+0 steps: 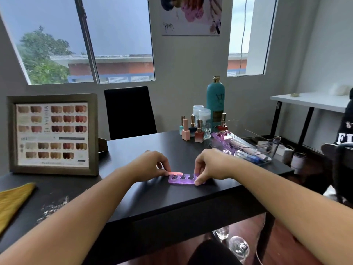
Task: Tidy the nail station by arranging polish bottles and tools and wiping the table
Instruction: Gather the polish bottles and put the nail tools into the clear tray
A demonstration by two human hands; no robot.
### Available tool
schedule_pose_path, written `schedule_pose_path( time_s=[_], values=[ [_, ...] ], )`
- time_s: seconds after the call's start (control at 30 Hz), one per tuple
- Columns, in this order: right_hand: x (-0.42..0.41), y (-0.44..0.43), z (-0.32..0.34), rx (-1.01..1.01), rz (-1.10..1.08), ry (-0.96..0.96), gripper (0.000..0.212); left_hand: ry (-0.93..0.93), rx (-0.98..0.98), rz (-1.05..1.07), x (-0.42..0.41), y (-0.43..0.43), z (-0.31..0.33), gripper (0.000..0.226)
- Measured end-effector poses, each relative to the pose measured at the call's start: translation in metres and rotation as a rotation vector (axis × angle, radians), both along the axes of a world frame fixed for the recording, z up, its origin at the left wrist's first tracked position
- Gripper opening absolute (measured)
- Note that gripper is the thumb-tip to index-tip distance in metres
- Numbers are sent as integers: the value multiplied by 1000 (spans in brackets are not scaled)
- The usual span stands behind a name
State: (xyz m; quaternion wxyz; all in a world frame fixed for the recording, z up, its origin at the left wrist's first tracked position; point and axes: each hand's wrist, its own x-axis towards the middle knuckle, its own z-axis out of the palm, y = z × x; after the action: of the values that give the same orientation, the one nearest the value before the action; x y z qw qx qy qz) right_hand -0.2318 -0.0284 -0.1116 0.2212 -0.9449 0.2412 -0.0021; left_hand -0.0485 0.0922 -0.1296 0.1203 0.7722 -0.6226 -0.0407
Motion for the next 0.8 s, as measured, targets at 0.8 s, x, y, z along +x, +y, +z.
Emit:
schedule_pose_path(
  time_s=[0.8],
  values=[
    [-104, -123, 76, 99, -172, -335, 21, 254, -326, -76, -46, -124, 69, 11]
  ],
)
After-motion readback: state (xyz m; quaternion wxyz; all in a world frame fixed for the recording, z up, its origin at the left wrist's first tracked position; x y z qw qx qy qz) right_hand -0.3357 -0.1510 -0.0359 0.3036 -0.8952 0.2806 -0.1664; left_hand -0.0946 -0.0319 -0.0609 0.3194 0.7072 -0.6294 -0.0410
